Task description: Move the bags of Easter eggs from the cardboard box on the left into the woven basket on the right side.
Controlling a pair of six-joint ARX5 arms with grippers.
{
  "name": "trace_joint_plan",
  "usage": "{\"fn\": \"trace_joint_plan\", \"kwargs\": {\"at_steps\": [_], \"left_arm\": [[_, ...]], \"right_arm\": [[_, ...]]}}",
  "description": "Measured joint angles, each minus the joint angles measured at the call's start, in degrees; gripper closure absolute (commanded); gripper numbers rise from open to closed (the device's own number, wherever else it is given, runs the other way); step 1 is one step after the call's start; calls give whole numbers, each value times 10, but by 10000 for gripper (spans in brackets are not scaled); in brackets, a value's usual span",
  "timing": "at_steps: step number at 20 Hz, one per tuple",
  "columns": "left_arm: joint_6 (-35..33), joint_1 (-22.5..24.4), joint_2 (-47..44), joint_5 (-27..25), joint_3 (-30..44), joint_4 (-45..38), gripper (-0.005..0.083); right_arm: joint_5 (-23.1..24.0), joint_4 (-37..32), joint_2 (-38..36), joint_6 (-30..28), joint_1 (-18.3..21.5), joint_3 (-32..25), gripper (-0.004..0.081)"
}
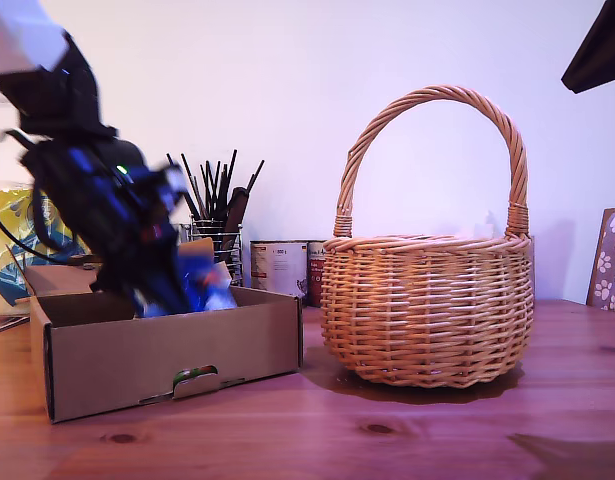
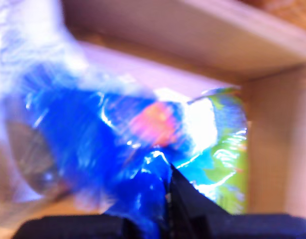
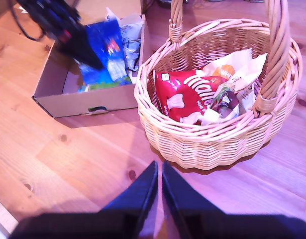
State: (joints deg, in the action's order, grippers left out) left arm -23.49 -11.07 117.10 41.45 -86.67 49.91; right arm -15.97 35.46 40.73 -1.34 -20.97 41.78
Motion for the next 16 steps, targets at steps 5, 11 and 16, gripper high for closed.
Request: {"fn": "trace_joint_plan", "kwargs": {"at_steps": [5, 11, 16], "left_arm": [[7, 55, -20, 98, 1, 28, 797], [38, 80, -20, 248, 1, 40, 797], [51, 45, -20, 327, 1, 40, 797]], "right_arm": [[0, 0, 0, 0, 0, 0, 775], [0, 0, 0, 0, 0, 0, 775], [0, 0, 0, 0, 0, 0, 775]]}}
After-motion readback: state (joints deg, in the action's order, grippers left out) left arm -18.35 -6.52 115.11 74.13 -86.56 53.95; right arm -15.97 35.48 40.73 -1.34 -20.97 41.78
